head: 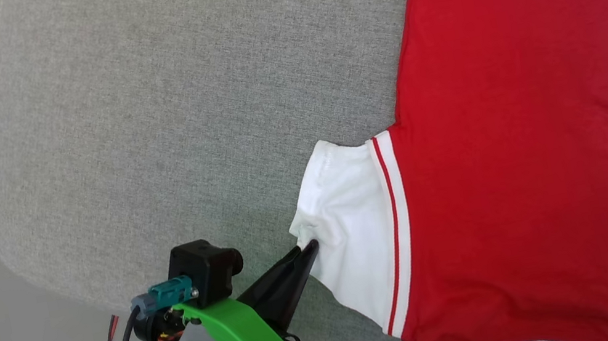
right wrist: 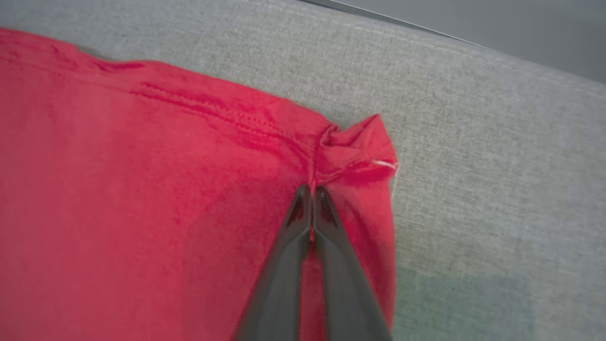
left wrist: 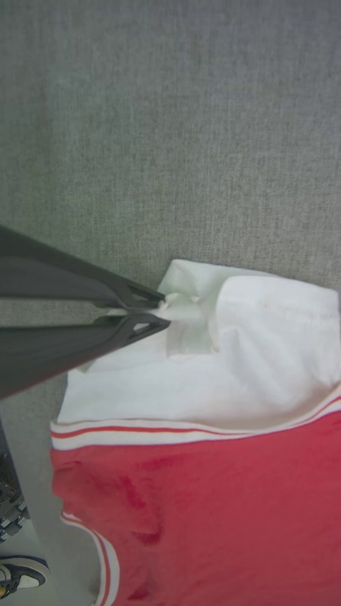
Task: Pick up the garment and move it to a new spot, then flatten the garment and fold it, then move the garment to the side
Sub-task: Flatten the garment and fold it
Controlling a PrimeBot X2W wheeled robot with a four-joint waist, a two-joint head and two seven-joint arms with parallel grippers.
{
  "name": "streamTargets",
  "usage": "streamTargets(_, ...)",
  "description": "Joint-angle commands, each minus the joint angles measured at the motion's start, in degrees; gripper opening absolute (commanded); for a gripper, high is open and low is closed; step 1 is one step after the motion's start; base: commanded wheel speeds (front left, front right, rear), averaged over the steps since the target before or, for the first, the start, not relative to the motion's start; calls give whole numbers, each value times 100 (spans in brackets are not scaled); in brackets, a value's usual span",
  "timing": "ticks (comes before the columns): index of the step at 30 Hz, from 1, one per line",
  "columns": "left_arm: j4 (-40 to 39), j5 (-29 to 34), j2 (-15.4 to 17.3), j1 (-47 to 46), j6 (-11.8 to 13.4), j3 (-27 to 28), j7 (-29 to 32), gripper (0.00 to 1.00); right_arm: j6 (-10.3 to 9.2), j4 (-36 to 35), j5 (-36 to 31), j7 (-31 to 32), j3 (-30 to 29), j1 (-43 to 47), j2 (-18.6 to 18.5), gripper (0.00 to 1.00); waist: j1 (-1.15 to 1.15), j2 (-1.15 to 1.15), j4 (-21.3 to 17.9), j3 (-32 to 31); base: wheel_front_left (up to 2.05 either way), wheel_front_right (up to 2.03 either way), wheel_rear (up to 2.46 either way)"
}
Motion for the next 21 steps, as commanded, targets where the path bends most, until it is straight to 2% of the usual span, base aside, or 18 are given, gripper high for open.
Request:
streamTargets(1, 15, 30, -25, -107, -3, 26, -58, 0, -4, 125, -29, 77, 14, 328, 72, 0, -1, 0, -54, -85, 0, 0, 0)
streamTargets(6, 86, 272, 69, -185, 70, 12, -66, 0, -4, 176, -34, -111, -130, 649, 165, 0, -1, 0, -202, -397, 0, 0, 0)
streamTargets(15, 206, 92, 173, -9, 293, 183, 19, 0, -4, 284, -20, -326, -452, 1621, 616, 0, -1, 0, -773, -1301, 0, 0, 0)
streamTargets(21, 359, -75, 151, 147, 401, 290, -27, 0, -4, 53, 45, -316, -669, 2466, 881, 0, -1, 0, -1168, -1881, 0, 0, 0)
